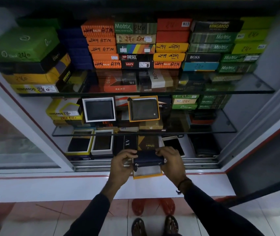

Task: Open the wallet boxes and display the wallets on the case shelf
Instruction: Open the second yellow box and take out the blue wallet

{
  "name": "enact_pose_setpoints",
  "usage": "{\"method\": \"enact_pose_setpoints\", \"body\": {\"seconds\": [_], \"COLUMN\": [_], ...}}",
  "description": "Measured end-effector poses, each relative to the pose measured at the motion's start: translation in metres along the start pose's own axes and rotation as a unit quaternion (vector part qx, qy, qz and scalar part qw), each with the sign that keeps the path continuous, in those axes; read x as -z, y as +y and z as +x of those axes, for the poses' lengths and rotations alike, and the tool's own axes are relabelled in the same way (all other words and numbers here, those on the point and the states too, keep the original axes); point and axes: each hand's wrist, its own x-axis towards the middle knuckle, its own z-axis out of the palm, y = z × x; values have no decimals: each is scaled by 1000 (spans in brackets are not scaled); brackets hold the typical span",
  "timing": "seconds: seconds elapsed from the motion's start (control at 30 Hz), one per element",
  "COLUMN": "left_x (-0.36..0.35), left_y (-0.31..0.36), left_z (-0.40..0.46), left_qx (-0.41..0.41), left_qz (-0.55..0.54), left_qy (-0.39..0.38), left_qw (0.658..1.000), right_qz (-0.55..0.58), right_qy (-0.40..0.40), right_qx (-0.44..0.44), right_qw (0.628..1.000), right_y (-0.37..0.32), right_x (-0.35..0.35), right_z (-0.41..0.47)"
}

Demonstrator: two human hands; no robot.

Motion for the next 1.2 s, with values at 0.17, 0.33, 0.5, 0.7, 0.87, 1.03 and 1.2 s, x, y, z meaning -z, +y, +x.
{"method": "enact_pose_setpoints", "body": {"seconds": [0.17, 0.33, 0.5, 0.7, 0.87, 1.03, 1.2], "left_x": [2, -7, -24, -32, -36, -45, -67], "left_y": [-8, -17, -20, -33, -32, 10, 72], "left_z": [5, 11, 17, 16, 11, 6, 17], "left_qx": [138, 205, 224, 275, 261, 167, 15], "left_qz": [-1, 44, 174, 215, 210, 189, 168], "left_qy": [-37, -10, -6, 20, 21, 68, 68], "left_qw": [990, 978, 959, 937, 942, 965, 983], "right_qz": [121, 275, 80, 79, 150, 258, 293], "right_qy": [-61, -118, -156, -163, -130, -17, 65], "right_qx": [-151, -336, -331, -402, -468, -445, -382], "right_qw": [979, 893, 927, 898, 861, 857, 874], "right_y": [4, 12, 10, 11, 14, 10, 19], "right_x": [-2, -13, -26, -32, -31, 17, 93], "right_z": [9, 15, 17, 20, 17, 10, 9]}}
